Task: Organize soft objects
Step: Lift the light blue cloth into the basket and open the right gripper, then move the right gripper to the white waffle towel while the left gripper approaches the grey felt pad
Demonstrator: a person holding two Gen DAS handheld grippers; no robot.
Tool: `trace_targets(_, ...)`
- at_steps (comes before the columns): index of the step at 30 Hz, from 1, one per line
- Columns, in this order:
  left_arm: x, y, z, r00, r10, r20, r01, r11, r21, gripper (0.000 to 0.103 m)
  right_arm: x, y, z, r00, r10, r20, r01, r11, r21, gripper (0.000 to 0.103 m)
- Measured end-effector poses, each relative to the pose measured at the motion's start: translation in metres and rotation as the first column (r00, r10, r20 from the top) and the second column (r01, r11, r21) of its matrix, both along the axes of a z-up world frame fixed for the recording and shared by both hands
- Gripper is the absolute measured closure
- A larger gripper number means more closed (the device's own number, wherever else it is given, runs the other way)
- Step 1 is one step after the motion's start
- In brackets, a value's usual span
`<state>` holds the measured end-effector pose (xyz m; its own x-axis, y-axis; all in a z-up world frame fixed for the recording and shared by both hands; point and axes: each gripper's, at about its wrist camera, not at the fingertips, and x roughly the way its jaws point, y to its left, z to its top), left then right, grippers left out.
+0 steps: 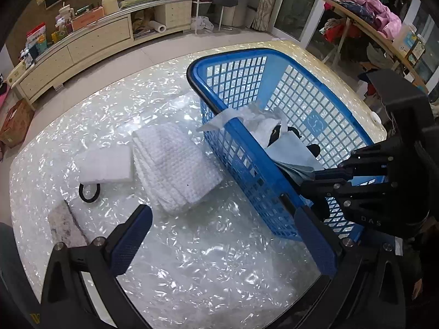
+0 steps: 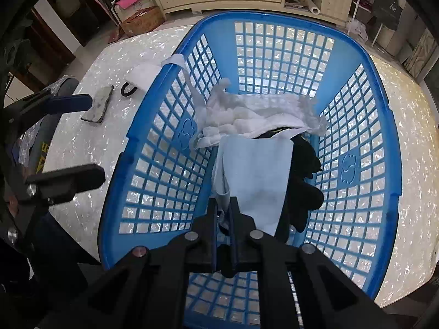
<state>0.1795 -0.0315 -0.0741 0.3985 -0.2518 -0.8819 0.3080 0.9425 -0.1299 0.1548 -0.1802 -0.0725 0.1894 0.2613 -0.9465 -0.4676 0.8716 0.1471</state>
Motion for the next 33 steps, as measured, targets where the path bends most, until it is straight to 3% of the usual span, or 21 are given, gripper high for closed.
trace_targets(3, -0.002, -0.001, 0.001, 1.000, -0.006, 0.000, 0.006, 1.000, -0.002, 0.000, 0.000, -0.001, -0.002, 1.000, -0.005, -0.008, 0.005, 1.000, 0.017, 0.066)
trace_targets(4, -0.003, -0.001, 0.001, 1.000, -0.008, 0.001, 0.008, 1.000, -0.001, 0.000, -0.001, 0.000, -0.001, 1.000, -0.002, -0.003, 0.002, 1.000, 0.015, 0.042)
trace_targets(5, -0.004, -0.001, 0.002, 1.000, -0.009, 0.003, 0.009, 1.000, 0.000, 0.000, -0.003, 0.001, 0.001, 1.000, -0.004, 0.003, 0.004, 1.000, 0.008, 0.026)
trace_targets(12, -0.019, 0.016, 0.015, 0.999, 0.010, 0.038, -0.010, 1.000, -0.004, 0.000, -0.017, 0.005, 0.025, 0.998, -0.039, 0.058, 0.038, 0.999, 0.023, 0.022)
trace_targets(15, -0.025, 0.031, 0.020, 0.998, 0.031, 0.051, -0.031, 1.000, 0.001, 0.000, -0.023, 0.013, 0.033, 0.993, -0.046, 0.107, 0.048, 0.999, -0.018, 0.018)
trace_targets(21, -0.038, 0.074, 0.027, 0.993, 0.099, 0.070, -0.100, 0.995, 0.008, 0.000, -0.020, 0.029, 0.056, 0.968, -0.089, 0.233, 0.095, 0.995, -0.013, 0.006)
trace_targets(25, -0.045, 0.105, 0.027, 0.987, 0.144, 0.074, -0.145, 0.989, 0.011, 0.000, -0.017, 0.053, 0.060, 0.971, -0.068, 0.231, 0.064, 0.998, 0.022, 0.006)
trace_targets(33, -0.056, 0.159, 0.011, 0.972, 0.230, 0.038, -0.231, 0.973, 0.026, 0.000, -0.009, 0.108, 0.037, 0.981, 0.037, 0.189, -0.042, 0.999, 0.024, 0.006)
